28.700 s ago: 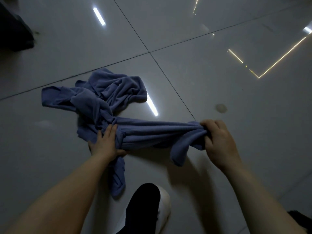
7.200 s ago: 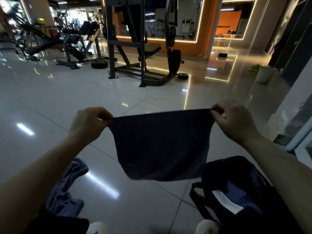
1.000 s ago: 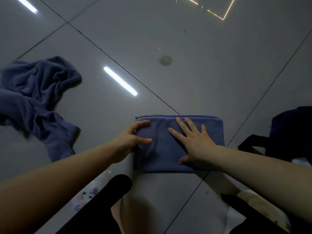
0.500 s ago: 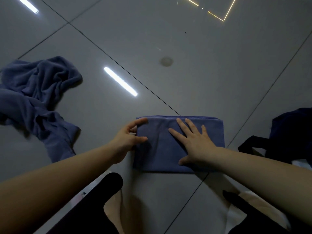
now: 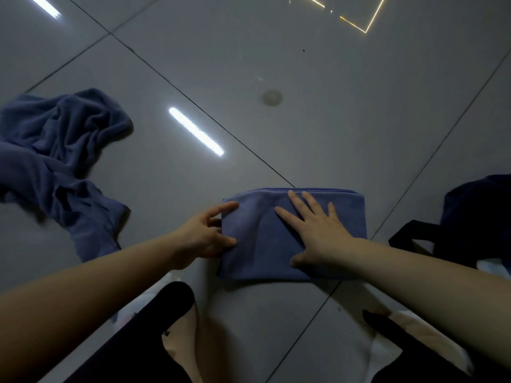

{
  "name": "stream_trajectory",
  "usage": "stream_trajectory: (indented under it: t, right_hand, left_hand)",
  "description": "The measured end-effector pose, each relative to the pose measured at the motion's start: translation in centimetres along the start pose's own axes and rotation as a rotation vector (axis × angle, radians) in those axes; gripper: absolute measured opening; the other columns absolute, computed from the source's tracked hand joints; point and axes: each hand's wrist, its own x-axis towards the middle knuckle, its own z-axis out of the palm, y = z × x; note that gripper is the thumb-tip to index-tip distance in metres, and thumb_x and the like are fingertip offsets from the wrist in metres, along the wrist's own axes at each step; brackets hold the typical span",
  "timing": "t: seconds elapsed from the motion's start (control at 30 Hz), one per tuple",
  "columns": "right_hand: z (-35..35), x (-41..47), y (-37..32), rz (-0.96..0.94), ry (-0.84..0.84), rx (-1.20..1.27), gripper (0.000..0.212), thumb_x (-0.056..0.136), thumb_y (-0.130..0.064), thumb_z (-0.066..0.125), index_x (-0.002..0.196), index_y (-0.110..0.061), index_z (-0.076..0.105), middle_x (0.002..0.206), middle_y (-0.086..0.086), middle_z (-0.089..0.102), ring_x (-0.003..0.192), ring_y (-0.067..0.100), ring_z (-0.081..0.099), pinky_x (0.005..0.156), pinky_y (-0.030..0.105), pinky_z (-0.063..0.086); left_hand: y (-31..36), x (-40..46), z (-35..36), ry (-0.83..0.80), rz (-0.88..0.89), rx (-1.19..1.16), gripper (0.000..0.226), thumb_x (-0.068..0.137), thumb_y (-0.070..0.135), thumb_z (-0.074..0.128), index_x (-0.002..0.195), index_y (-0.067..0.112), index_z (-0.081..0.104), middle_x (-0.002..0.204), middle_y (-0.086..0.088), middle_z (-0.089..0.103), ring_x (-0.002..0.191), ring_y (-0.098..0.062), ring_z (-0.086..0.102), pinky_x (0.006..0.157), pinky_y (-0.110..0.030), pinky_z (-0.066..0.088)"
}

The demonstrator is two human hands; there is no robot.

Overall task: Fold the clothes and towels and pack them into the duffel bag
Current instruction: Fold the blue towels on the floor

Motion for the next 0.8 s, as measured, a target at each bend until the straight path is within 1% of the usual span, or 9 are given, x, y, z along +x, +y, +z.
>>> stream_trajectory:
  t: [0.1,0.2,0.33,0.47,0.6,0.67,0.73,0.77,0.8]
  right_hand:
    - [0.6,-0.7,-0.5,0.024,0.01,0.054,0.123,0.069,-0.062,0.072,0.149,-0.037,-0.018,0.153,-0.002,-0.036,0.144,0.024,-0.027,0.113,0.067,0.001]
    - [1.3,-0.8,-1.4,0.069,-0.062,0.015,0.135,0.063,-0.062,0.077,0.147,-0.033,-0.025,0.15,0.002,-0.042,0.142,0.029,-0.03,0.107,0.073,0.002]
    - [0.3,-0.4,-2.0,0.086,-0.085,-0.05,0.141,0.059,-0.063,0.08,0.147,-0.031,-0.026,0.15,0.005,-0.041,0.143,0.036,-0.025,0.104,0.075,0.012]
    - [0.0,0.0,-2.3,0.078,-0.076,-0.057,0.14,0.061,-0.065,0.077,0.147,-0.029,-0.027,0.15,0.007,-0.04,0.143,0.037,-0.023,0.105,0.073,0.015]
    - [-0.8,0.3,-2.5,0.011,0.016,0.066,0.132,0.065,-0.065,0.074,0.149,-0.031,-0.022,0.154,0.004,-0.034,0.146,0.03,-0.018,0.111,0.066,0.008]
    - [-1.4,0.3,-2.6,-0.004,0.14,0.188,0.116,0.074,-0.061,0.069,0.152,-0.03,-0.012,0.16,0.003,-0.016,0.148,0.026,-0.003,0.116,0.056,0.008]
    - [-1.6,0.4,-2.7,0.058,0.343,0.397,0.082,0.089,-0.053,0.056,0.153,-0.028,0.01,0.157,0.005,0.024,0.14,0.025,0.029,0.113,0.046,0.024]
    - [-1.9,0.5,-2.7,0.106,0.396,0.603,0.062,0.095,-0.048,0.049,0.149,-0.028,0.026,0.144,0.005,0.045,0.127,0.024,0.046,0.107,0.043,0.035]
    - [-2.2,0.4,-2.9,0.133,0.39,0.873,0.044,0.098,-0.043,0.045,0.139,-0.027,0.042,0.124,0.005,0.059,0.109,0.022,0.057,0.097,0.042,0.044]
  left_hand:
    - [0.4,-0.2,-0.4,0.036,0.041,0.023,0.078,0.077,-0.017,0.065,0.134,0.033,0.047,0.122,0.002,0.049,0.09,-0.022,0.062,0.056,-0.027,0.057]
    - [0.8,-0.4,-0.3,0.046,0.044,0.126,0.084,0.077,-0.013,0.066,0.139,0.036,0.04,0.11,-0.003,0.052,0.086,-0.025,0.062,0.056,-0.027,0.058]
    - [0.9,-0.5,0.1,0.055,0.076,0.186,0.087,0.079,-0.012,0.065,0.144,0.036,0.032,0.101,-0.01,0.057,0.083,-0.026,0.064,0.057,-0.029,0.059]
    - [1.0,-0.7,-0.8,0.035,0.102,0.197,0.086,0.081,-0.014,0.061,0.145,0.034,0.03,0.097,-0.015,0.058,0.08,-0.028,0.063,0.055,-0.028,0.058]
    - [2.4,-1.2,-2.3,0.043,0.131,0.224,0.086,0.081,-0.011,0.063,0.143,0.038,0.03,0.102,-0.015,0.058,0.085,-0.029,0.064,0.056,-0.028,0.058]
    - [3.3,-1.6,-2.5,0.043,0.158,0.233,0.086,0.08,-0.009,0.064,0.141,0.04,0.03,0.106,-0.012,0.057,0.088,-0.029,0.064,0.057,-0.029,0.058]
    - [4.2,-2.1,-2.0,0.026,0.203,0.234,0.086,0.08,-0.009,0.064,0.14,0.042,0.03,0.108,-0.012,0.057,0.089,-0.029,0.065,0.059,-0.03,0.058]
    - [4.7,-2.3,-1.5,0.013,0.223,0.234,0.086,0.079,-0.009,0.064,0.139,0.043,0.03,0.109,-0.014,0.057,0.09,-0.029,0.065,0.06,-0.03,0.058]
    - [5.0,-2.4,-0.8,-0.005,0.236,0.232,0.086,0.079,-0.009,0.065,0.138,0.044,0.031,0.109,-0.015,0.057,0.09,-0.03,0.065,0.061,-0.031,0.059]
